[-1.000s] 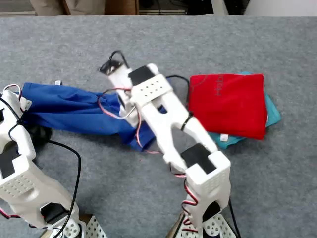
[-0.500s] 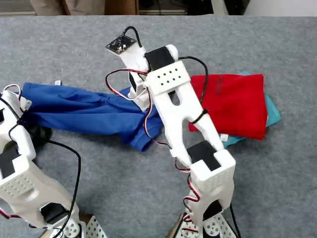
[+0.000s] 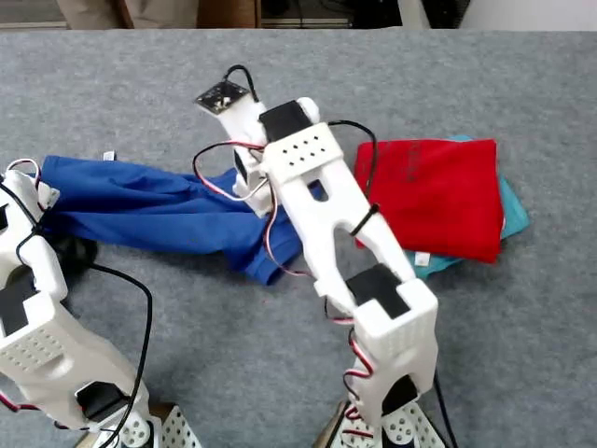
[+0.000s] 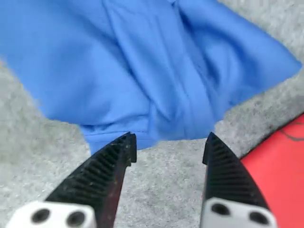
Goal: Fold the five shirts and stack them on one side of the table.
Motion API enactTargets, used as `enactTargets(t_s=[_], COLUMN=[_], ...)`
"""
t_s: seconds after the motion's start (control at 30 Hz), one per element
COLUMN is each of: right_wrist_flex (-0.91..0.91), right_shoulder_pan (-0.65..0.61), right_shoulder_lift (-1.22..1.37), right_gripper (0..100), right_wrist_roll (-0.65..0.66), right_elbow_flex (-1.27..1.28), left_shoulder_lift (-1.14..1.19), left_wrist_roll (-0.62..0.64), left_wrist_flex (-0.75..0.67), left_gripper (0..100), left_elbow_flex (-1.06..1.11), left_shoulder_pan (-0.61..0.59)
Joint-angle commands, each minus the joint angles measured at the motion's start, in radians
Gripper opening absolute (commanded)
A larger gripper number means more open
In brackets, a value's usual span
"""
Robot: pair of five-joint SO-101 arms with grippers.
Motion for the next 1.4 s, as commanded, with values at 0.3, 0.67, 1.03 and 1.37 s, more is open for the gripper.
enactTargets(t_s=[0.3, 0.67, 1.03, 1.37], right_wrist_flex=[-0.038, 0.015, 0.040, 0.040], right_shoulder_pan=[0.120, 0.090, 0.064, 0.059], right_shoulder_lift=[0.136, 0.295, 0.305, 0.306], right_gripper=[22.8, 22.8, 22.7, 6.2], right_wrist_roll=[-0.166, -0.253, -0.249, -0.247], right_elbow_flex=[-0.077, -0.275, -0.357, -0.355], left_shoulder_lift=[-0.007, -0.007, -0.007, -0.007], left_wrist_roll=[0.005, 0.005, 0.005, 0.005], left_wrist_flex=[-0.003, -0.003, -0.003, -0.003], left_gripper=[2, 2, 2, 2], left_elbow_flex=[-0.037, -0.035, -0.035, -0.035], left_shoulder_pan=[0.011, 0.011, 0.011, 0.011])
